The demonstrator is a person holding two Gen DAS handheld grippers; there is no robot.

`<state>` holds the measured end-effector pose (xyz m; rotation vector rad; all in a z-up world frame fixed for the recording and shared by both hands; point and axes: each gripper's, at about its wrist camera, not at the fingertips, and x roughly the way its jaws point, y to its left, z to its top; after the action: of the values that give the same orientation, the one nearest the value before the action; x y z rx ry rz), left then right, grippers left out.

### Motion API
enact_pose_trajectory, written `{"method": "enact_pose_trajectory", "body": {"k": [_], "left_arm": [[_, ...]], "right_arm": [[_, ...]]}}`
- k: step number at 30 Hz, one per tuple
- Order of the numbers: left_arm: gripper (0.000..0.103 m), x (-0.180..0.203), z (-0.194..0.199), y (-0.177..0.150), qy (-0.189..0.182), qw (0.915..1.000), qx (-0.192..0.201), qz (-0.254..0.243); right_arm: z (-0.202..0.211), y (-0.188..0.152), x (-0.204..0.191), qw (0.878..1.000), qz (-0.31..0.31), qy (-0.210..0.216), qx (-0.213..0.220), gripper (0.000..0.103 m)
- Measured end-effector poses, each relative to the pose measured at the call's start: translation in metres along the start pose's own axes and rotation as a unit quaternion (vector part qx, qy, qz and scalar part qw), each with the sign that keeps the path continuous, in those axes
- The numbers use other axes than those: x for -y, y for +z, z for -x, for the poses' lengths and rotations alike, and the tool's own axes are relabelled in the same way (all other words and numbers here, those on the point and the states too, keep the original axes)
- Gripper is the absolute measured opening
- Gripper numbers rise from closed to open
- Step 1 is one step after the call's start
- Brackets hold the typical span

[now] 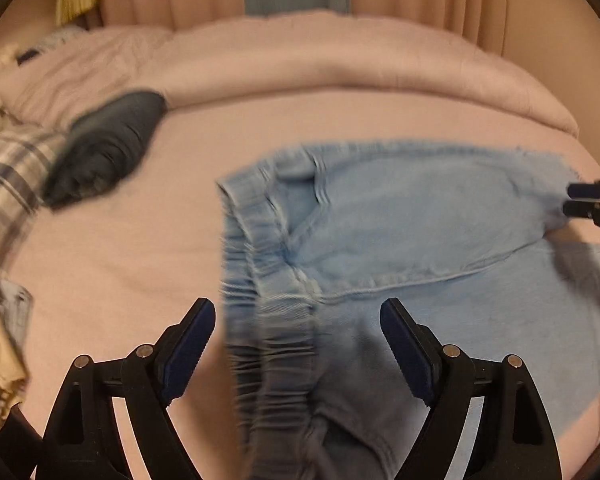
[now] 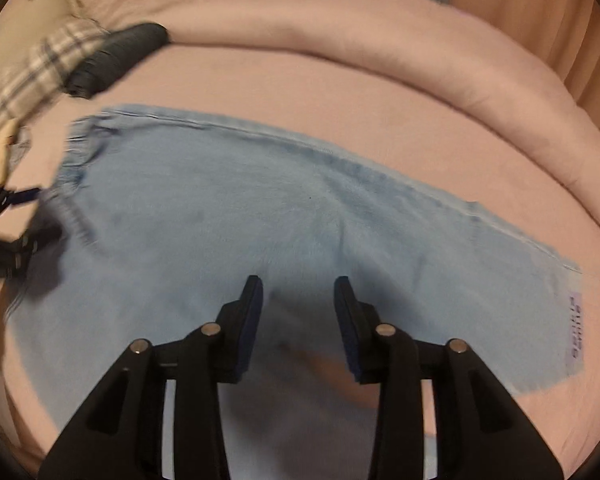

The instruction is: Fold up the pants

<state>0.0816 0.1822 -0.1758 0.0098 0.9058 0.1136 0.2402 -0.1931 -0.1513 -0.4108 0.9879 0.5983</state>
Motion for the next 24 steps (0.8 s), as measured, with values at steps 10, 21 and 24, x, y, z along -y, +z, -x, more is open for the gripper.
{"method": "enact_pose_trajectory", "body": {"k": [10,21,24], "left_arm": [[0.085,0.050,0.027,-0.038,-0.126,0.9875,-0.041,-0.085],[0.085,0.065,0.019,-0.098,-0.134,0.9785,-0.100,-0.120],[0.085,0.061,0.033,-0.082,-0.149,0.9774,-0.095,-0.116]], "right_arm": [[0.044,-0.116,0.052,0.996,-0.072,-0.025,-0.050,0.044],[0.055,-0.212,0.019,0.995,-0.027,0.015,-0.097,0.044],[0.060,-0.208,0.029,0.991,-0.039,0.038,-0.119,0.043]]}}
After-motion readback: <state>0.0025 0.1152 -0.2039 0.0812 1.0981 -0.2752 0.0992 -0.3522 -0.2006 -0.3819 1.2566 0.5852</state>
